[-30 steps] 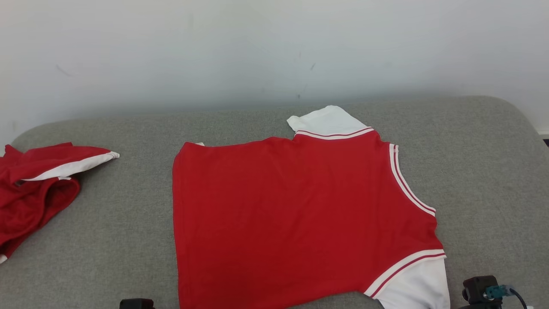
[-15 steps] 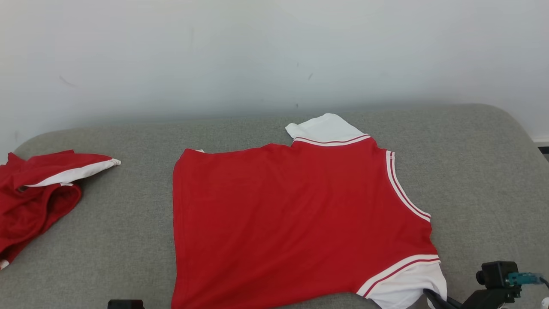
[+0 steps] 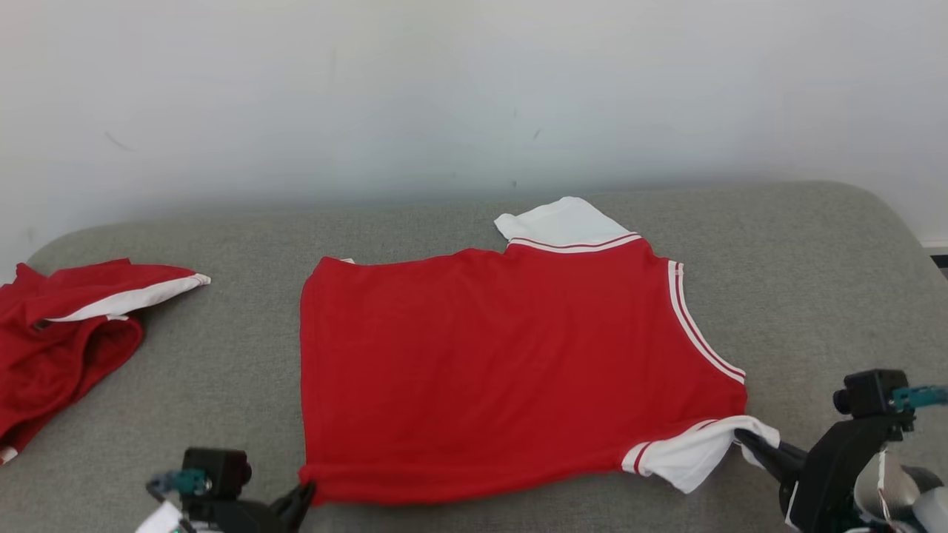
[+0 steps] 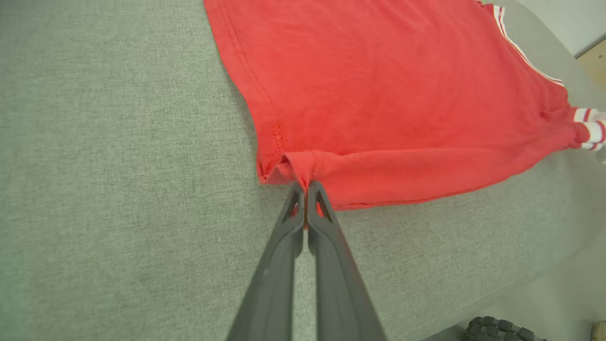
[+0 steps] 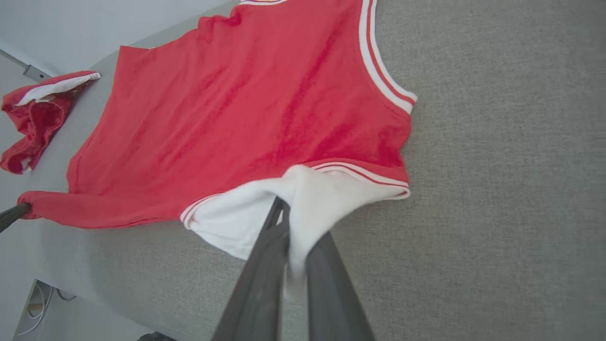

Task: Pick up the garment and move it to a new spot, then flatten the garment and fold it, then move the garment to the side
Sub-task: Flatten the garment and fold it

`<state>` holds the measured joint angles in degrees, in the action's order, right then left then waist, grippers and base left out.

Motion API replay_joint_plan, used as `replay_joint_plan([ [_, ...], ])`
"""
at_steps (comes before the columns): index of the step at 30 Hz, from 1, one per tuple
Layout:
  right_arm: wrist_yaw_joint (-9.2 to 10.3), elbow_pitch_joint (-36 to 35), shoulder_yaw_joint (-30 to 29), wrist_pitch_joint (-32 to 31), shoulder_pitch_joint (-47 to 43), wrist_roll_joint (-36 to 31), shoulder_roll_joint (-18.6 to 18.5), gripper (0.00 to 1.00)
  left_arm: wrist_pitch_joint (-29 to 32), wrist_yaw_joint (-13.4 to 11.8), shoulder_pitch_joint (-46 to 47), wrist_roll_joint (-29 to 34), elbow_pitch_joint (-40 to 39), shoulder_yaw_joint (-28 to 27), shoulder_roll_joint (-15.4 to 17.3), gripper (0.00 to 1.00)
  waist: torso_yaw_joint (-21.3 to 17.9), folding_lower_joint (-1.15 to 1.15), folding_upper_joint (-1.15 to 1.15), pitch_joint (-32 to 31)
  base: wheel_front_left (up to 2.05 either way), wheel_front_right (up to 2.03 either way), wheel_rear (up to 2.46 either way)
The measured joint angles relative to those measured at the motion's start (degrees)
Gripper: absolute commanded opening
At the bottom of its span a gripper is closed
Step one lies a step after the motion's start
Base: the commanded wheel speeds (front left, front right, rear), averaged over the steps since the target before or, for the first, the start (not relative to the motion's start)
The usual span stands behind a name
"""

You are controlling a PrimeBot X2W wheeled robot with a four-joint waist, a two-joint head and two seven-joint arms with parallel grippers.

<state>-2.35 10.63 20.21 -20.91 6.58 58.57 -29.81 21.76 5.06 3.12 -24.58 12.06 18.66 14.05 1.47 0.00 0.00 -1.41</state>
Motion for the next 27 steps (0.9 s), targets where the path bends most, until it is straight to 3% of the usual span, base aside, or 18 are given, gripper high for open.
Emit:
replay_joint_plan([
  [6, 0.68, 4.3, 0.5, -5.2, 6.9, 0.8, -0.5, 0.00, 4.6, 1.0, 6.4, -2.7, 3.3, 0.0, 0.5, 0.00, 0.5, 0.00, 0.00, 1.0, 0.00, 0.00, 0.00],
  [15, 1.91, 13.0, 2.7, -12.1, 19.4, 1.3, 1.7, 0.00, 10.4, 1.5, 14.0, -5.8, 9.5, 0.3, -0.1, 0.00, 1.1, 0.01, 0.00, 3.4, 0.00, 0.00, 0.00],
  [27, 2.35, 23.5, 5.7, -15.4, 32.1, -2.0, 5.4, 0.00, 13.8, 1.6, 23.0, -8.0, 17.4, -0.2, -1.7, 0.00, 2.0, 0.01, 0.00, 6.8, 0.00, 0.00, 0.00],
])
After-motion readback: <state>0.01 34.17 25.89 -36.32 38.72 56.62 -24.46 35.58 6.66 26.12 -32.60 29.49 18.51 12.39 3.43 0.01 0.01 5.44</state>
